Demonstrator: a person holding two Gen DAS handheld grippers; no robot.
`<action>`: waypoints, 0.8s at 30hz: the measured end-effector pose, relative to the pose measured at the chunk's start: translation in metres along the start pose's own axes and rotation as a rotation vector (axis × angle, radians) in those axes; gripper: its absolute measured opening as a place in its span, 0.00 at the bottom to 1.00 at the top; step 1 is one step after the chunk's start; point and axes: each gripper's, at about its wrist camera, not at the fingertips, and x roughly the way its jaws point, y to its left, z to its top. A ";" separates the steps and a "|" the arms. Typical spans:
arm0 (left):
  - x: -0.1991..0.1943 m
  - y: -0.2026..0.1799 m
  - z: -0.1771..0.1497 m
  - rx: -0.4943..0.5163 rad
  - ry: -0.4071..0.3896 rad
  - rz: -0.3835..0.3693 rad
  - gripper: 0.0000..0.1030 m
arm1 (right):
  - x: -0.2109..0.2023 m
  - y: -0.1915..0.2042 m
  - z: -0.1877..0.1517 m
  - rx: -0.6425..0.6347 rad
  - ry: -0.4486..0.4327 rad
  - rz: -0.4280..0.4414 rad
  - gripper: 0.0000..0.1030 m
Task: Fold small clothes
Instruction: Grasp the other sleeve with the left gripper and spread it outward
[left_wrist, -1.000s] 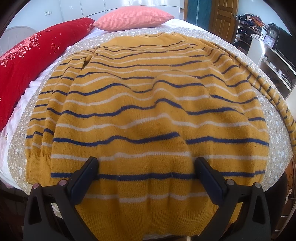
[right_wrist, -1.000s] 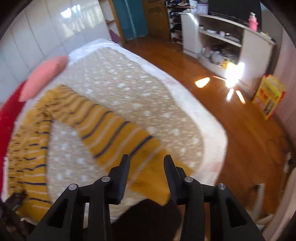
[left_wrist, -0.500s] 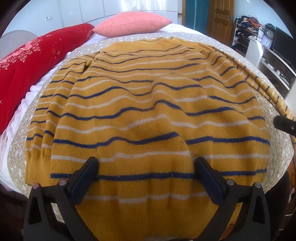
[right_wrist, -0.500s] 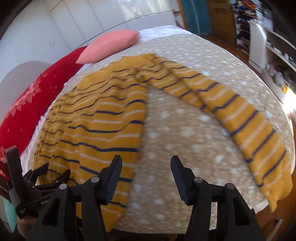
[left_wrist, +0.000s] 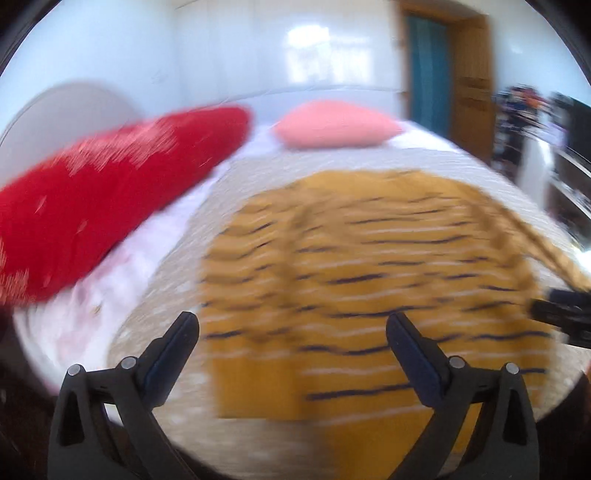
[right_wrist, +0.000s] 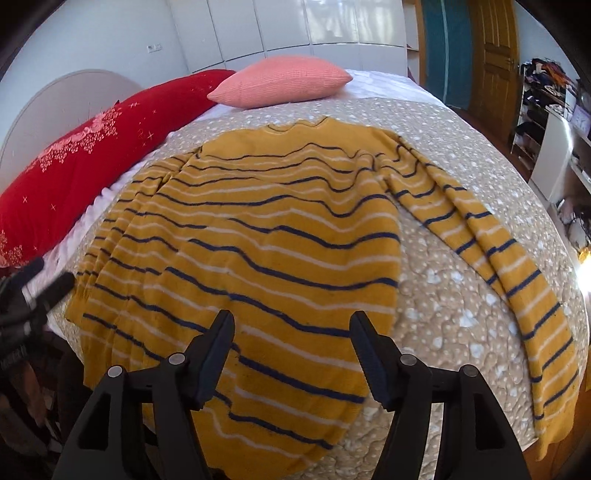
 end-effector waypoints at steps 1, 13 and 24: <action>0.010 0.016 -0.001 -0.046 0.045 0.007 0.98 | 0.002 0.001 -0.001 0.005 0.006 0.003 0.67; 0.064 0.056 -0.002 -0.184 0.195 -0.063 0.10 | 0.008 0.003 -0.003 -0.021 0.047 -0.093 0.67; 0.035 0.113 0.030 -0.138 0.060 0.313 0.50 | 0.008 -0.007 0.000 0.024 0.036 -0.118 0.67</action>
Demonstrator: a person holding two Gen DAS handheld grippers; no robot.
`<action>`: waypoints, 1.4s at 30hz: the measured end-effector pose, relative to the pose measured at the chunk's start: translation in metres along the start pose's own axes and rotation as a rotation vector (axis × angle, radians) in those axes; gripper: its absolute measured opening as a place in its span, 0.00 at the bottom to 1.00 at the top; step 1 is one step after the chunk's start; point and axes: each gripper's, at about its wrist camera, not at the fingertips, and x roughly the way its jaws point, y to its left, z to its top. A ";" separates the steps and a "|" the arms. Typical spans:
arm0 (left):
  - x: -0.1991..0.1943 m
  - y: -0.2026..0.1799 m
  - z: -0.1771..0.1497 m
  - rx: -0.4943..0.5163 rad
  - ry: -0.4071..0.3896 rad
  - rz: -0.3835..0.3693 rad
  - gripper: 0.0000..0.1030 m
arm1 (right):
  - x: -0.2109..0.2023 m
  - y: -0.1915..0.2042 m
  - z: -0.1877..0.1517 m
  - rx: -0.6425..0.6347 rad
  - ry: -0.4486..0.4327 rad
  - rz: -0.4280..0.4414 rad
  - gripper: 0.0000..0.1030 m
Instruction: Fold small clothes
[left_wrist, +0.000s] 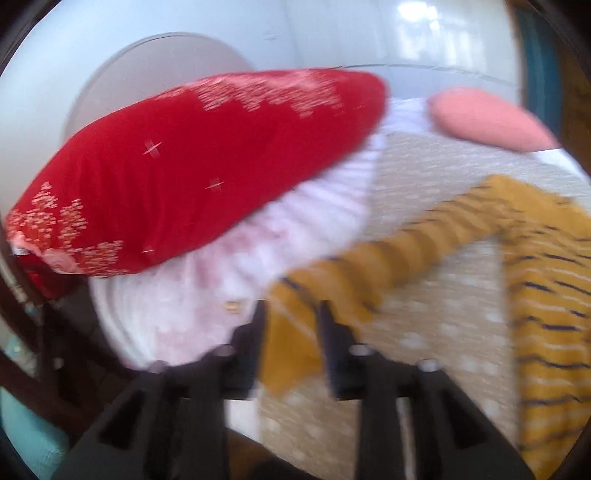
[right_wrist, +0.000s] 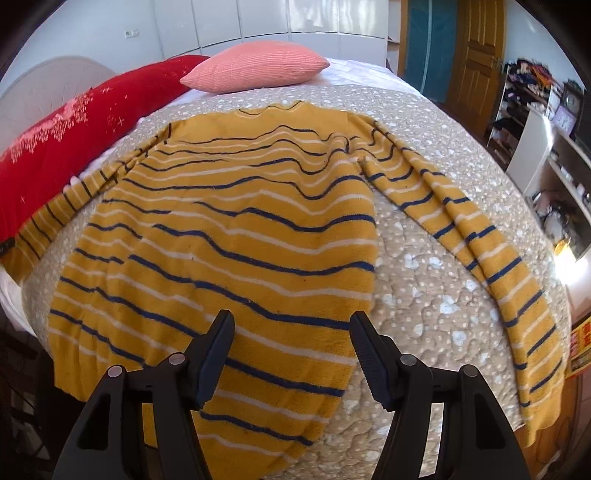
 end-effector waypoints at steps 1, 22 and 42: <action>-0.011 -0.009 -0.004 0.011 -0.014 -0.046 0.72 | 0.000 0.000 0.001 0.002 -0.004 0.008 0.67; -0.086 -0.187 -0.076 0.269 0.072 -0.407 0.85 | -0.014 -0.011 -0.012 0.015 -0.095 -0.036 0.74; -0.053 -0.187 -0.094 0.253 0.186 -0.438 0.94 | 0.019 -0.015 -0.023 0.049 0.000 0.002 0.76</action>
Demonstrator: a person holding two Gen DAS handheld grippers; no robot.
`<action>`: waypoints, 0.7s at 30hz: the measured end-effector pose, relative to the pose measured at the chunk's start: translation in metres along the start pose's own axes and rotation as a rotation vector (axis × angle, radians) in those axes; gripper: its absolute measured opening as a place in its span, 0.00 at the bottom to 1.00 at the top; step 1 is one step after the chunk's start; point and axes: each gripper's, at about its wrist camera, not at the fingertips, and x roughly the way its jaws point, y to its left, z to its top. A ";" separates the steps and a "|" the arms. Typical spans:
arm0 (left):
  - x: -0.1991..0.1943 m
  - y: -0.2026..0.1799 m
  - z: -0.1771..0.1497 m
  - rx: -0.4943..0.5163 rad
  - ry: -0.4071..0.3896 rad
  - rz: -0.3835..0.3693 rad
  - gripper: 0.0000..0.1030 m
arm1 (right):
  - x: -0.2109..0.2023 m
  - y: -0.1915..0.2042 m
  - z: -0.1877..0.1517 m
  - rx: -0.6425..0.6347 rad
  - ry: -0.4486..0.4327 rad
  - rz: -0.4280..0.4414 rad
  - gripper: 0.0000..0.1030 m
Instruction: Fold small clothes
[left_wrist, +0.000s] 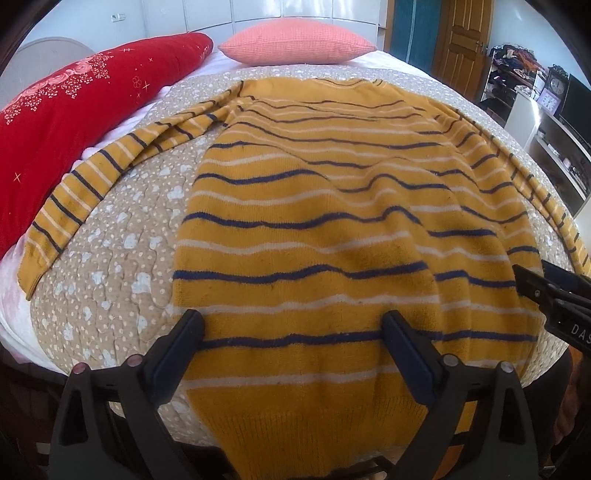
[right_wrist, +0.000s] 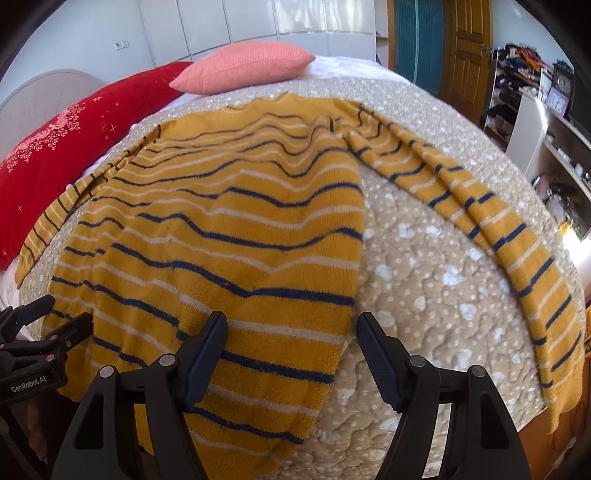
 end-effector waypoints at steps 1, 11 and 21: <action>-0.003 0.003 0.001 -0.010 -0.002 -0.015 0.94 | 0.000 -0.001 0.000 0.005 0.000 0.006 0.76; -0.015 0.063 -0.004 -0.165 -0.009 -0.088 0.94 | -0.018 -0.043 -0.016 0.107 -0.019 0.038 0.77; -0.013 0.036 -0.013 -0.128 0.000 -0.119 0.14 | -0.017 -0.007 -0.027 0.011 -0.004 0.176 0.33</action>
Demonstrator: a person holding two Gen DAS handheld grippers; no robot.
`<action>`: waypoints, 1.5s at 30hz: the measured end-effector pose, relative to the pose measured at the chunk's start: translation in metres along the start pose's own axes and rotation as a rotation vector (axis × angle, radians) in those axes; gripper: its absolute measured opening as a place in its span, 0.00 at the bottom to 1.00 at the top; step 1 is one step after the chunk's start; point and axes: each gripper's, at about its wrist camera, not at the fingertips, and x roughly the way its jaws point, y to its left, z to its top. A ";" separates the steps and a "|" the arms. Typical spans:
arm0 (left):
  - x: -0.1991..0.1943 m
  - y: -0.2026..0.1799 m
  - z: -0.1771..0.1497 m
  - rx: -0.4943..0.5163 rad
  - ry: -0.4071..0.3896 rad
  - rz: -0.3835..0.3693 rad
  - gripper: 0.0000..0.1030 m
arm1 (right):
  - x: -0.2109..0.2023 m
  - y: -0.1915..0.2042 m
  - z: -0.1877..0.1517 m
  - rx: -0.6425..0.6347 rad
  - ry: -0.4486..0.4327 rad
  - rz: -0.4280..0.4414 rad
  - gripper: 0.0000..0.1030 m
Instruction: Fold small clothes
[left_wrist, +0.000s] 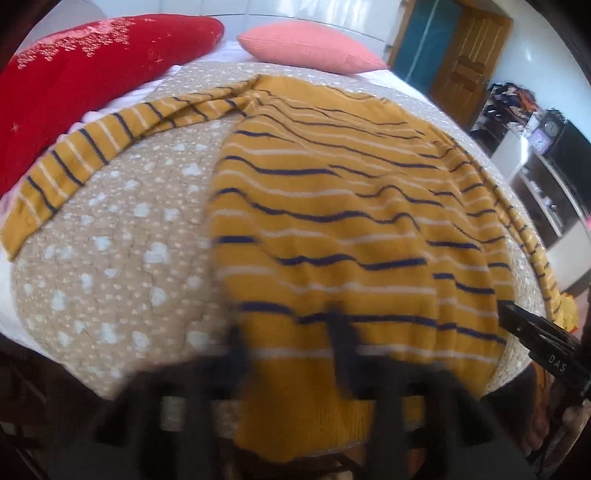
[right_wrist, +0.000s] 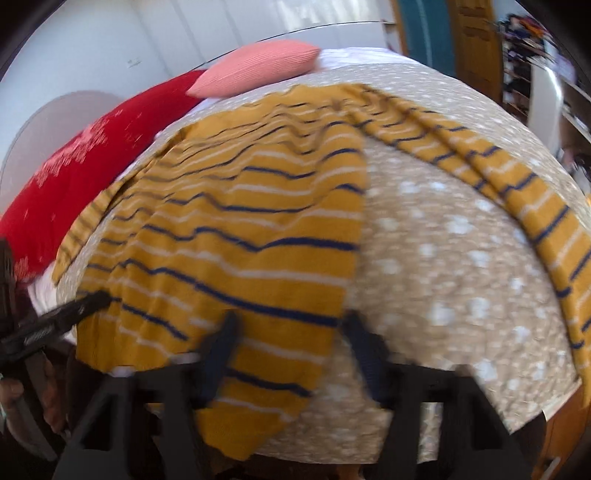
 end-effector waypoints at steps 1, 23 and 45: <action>-0.001 0.003 0.002 -0.014 0.006 -0.014 0.12 | 0.000 0.003 0.001 -0.009 -0.001 0.009 0.24; -0.054 0.033 -0.018 -0.073 -0.048 0.023 0.75 | -0.074 -0.114 -0.005 0.267 -0.127 -0.224 0.40; -0.024 -0.031 0.012 0.019 0.054 -0.014 0.75 | -0.099 -0.300 0.085 0.408 -0.163 -0.567 0.17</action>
